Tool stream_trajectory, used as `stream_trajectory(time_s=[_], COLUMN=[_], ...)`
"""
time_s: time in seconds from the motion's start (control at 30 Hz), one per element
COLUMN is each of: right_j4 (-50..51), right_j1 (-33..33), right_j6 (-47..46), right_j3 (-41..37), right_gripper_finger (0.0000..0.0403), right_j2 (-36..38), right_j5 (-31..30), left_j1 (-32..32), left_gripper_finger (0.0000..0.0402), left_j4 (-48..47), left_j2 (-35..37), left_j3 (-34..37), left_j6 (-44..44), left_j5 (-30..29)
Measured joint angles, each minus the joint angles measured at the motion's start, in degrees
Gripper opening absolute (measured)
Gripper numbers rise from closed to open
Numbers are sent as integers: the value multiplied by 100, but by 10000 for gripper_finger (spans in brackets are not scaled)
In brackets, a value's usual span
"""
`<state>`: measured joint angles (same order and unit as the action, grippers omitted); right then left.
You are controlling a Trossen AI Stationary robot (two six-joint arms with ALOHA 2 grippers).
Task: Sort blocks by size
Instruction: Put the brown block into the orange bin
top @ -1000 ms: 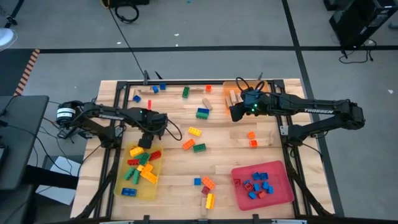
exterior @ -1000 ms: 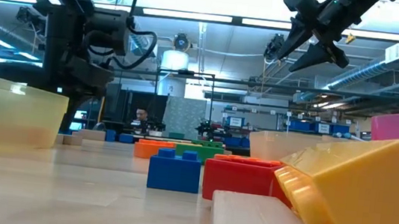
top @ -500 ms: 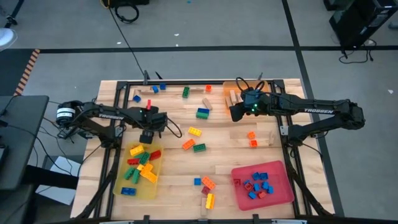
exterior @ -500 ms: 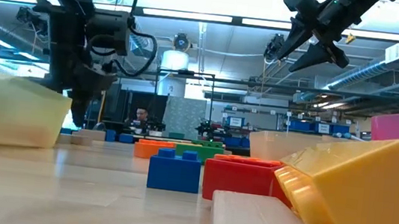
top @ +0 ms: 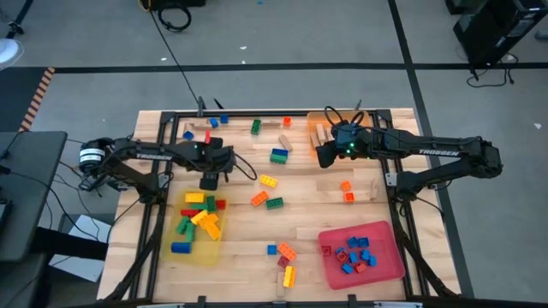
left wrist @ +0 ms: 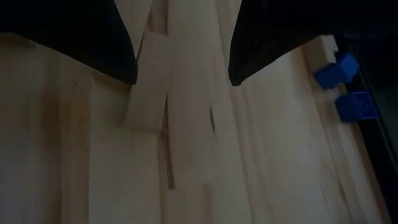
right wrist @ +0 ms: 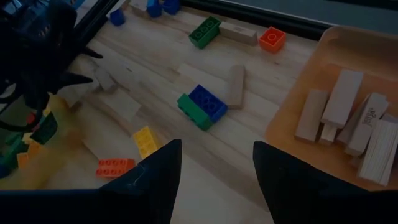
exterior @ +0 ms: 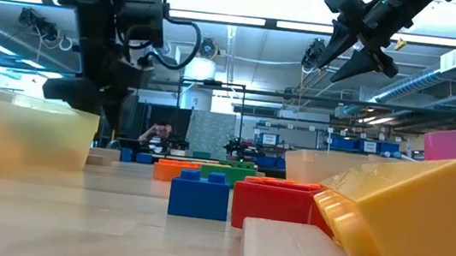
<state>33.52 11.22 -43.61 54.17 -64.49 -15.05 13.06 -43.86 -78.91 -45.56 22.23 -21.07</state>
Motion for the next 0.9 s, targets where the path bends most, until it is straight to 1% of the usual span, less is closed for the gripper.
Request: stream_trajectory(time_s=[0.2, 0.27, 0.37, 0.57, 0.73, 0.87, 0.9], right_j4=[0, 0, 0, 0, -2, -2, -2], right_j1=[7, 7, 7, 7, 7, 7, 7], right_j6=[32, 41, 76, 76, 76, 76, 76], right_j3=[0, 0, 0, 0, 0, 0, 0], right_gripper_finger=[213, 213, 213, 213, 213, 213, 213], right_j2=[0, 0, 0, 0, 0, 0, 0], right_j5=[0, 0, -1, 0, 0, 0, -2], left_j1=[120, 193, 318, 411, 409, 409, 407], left_gripper_finger=[260, 260, 258, 257, 257, 257, 257], left_j4=[43, 217, 466, 694, 561, 183, 81], left_j2=[8, 10, 10, 10, 18, 25, 28], left_j3=[10, 110, 310, 718, 809, 802, 800], left_j6=[11, 13, 4, -9, -223, -805, -830], left_j5=[15, -63, -374, -427, -353, -271, -218])
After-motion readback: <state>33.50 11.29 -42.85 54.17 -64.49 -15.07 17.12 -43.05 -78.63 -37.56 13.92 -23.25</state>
